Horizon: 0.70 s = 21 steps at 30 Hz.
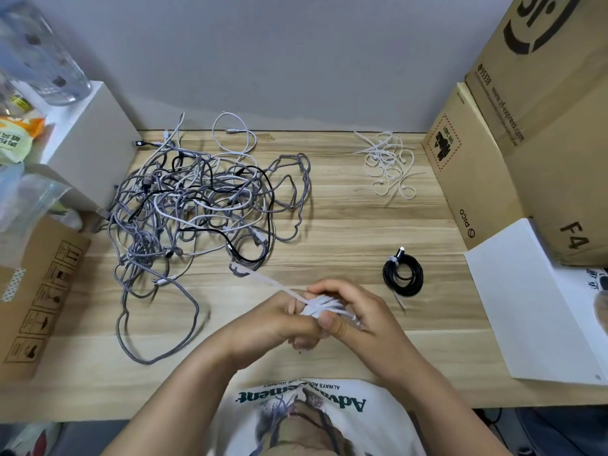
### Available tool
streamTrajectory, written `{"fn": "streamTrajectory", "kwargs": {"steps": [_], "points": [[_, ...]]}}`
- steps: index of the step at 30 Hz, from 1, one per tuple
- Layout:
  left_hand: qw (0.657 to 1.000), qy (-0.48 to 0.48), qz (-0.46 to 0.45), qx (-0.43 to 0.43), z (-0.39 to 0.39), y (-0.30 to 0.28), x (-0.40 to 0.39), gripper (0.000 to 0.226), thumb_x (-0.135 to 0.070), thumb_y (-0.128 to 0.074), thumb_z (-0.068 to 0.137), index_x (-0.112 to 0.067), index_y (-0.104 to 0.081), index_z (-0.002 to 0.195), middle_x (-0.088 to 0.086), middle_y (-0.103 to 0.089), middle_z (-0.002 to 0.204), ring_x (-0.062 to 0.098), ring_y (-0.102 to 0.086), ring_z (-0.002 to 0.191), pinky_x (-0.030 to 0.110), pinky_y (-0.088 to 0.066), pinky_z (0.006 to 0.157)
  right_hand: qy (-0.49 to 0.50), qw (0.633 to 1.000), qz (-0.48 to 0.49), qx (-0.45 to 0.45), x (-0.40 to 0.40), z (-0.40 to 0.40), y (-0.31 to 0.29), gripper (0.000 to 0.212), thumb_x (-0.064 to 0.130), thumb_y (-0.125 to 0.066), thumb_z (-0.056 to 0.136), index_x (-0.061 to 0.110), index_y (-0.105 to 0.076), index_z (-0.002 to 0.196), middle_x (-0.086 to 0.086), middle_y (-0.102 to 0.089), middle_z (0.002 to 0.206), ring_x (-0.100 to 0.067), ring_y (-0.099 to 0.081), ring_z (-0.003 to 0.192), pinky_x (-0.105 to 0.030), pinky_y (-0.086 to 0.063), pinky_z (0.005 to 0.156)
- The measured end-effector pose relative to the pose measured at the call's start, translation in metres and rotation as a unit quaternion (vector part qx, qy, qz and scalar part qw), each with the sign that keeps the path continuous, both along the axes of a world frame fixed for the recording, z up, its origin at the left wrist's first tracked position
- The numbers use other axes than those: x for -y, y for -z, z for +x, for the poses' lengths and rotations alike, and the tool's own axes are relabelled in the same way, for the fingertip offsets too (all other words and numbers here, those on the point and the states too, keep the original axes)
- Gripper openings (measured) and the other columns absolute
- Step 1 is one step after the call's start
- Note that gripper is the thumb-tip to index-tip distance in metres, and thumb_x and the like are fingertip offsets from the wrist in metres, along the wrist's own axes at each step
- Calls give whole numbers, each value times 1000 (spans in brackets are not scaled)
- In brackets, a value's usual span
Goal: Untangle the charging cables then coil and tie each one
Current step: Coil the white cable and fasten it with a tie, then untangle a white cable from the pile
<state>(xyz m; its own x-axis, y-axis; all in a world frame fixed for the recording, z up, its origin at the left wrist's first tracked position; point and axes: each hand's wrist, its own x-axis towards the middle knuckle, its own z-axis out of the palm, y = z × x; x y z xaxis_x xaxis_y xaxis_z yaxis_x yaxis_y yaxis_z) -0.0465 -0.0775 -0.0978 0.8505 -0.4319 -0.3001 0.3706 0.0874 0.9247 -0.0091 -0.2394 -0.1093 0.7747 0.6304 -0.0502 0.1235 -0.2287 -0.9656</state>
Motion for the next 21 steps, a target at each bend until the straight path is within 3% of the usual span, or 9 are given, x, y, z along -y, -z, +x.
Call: {"fn": "streamTrajectory", "kwargs": {"steps": [2, 5, 7, 10, 12, 14, 18, 21], "points": [[1000, -15, 0, -3, 3, 6, -2, 27, -17, -60, 78, 3, -47, 66, 0, -39, 54, 16, -34, 55, 25, -30, 55, 13, 999, 16, -35, 5, -1, 3, 40, 49, -60, 80, 27, -61, 113, 10, -64, 106, -10, -61, 101, -20, -46, 85], [993, -109, 34, -13, 7, 12, 3, 21, -16, -69, 77, -6, -53, 88, 6, -55, 64, 11, -49, 57, 18, -37, 52, 37, 998, 1, -44, 8, 1, 9, 37, 35, -63, 83, 31, -58, 119, 16, -63, 112, -3, -58, 107, -16, -43, 90], [975, -212, 54, -44, 10, 19, 5, 45, -4, -71, 80, -17, -39, 109, -3, -66, 67, 6, -57, 58, 16, -41, 51, 61, 997, -2, -58, 9, 2, 16, 41, 25, -64, 80, 31, -58, 120, 16, -64, 114, -3, -58, 108, -18, -44, 92], [955, -267, 129, 9, 11, 33, 6, 71, 4, -68, 79, -28, -20, 122, -5, -66, 67, 6, -59, 55, 15, -44, 52, 89, 988, 23, -126, 9, 2, 25, 40, 6, -67, 83, 21, -61, 119, 8, -68, 113, -5, -62, 105, -18, -46, 88], [953, -245, 173, 44, 11, 39, 5, 60, -5, -70, 80, -32, -35, 121, -7, -64, 73, 6, -59, 61, 19, -47, 59, 94, 986, 21, -140, 9, 4, 29, 38, -3, -62, 85, 16, -61, 118, 6, -69, 110, -5, -64, 103, -15, -46, 85], [948, -222, 215, 74, 15, 48, 7, 32, -18, -72, 81, -35, -57, 104, -10, -65, 83, 4, -61, 76, 19, -46, 71, 114, 982, 21, -147, 10, 12, 34, 36, -4, -60, 85, 17, -63, 114, 5, -70, 106, -7, -65, 100, -17, -48, 85], [928, -216, 294, 68, 36, 78, 21, 14, -23, -75, 78, -29, -68, 88, -9, -53, 91, 6, -50, 95, 7, -37, 82, 197, 967, 7, -162, 14, 29, 53, 31, -5, -59, 85, 24, -63, 95, -1, -70, 100, -12, -66, 91, -22, -50, 83], [954, -183, 236, -39, 58, 100, 35, 25, -39, -64, 72, -21, -69, 88, 1, -70, 91, 18, -63, 92, 33, -50, 88, 245, 957, -77, -134, 20, 46, 82, 30, 2, -62, 86, 32, -61, 85, 9, -69, 90, -15, -65, 86, -31, -49, 82]]}}
